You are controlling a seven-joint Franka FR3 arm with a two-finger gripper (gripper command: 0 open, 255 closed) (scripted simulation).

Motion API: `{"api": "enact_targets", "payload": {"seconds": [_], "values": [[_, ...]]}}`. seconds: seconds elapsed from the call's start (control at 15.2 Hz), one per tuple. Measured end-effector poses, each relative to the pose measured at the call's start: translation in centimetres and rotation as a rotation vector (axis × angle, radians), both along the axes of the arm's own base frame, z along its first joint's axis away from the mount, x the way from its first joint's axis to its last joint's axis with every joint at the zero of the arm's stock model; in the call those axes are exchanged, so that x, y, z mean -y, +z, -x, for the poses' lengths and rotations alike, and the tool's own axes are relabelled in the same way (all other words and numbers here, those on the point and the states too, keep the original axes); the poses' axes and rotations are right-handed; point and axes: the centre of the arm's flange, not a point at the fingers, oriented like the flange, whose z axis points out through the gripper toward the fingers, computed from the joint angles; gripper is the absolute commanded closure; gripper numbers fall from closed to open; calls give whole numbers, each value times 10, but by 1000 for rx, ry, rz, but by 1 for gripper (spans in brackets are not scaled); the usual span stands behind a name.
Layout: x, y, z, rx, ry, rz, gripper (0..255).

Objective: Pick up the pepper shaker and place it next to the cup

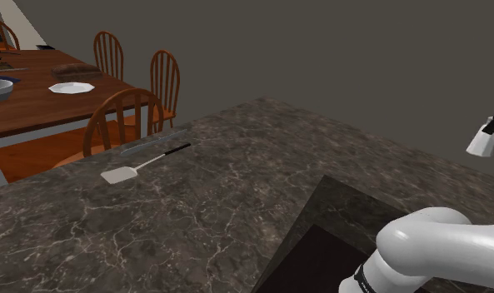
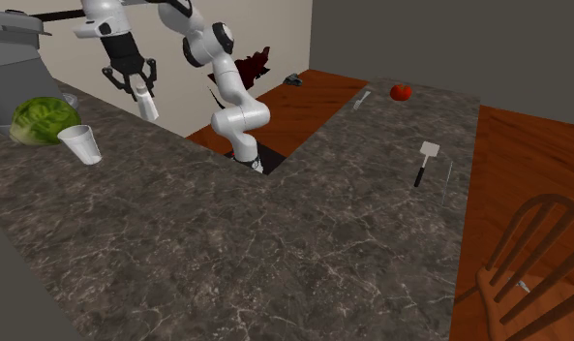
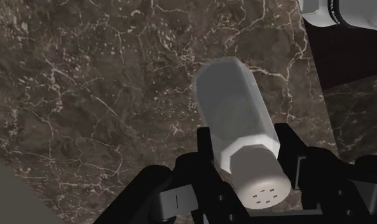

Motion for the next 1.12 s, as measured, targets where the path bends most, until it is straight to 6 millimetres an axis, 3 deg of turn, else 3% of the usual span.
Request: {"api": "enact_targets", "payload": {"seconds": [1.12], "values": [[45, 3, 222, 0, -1, 0, 255]]}}
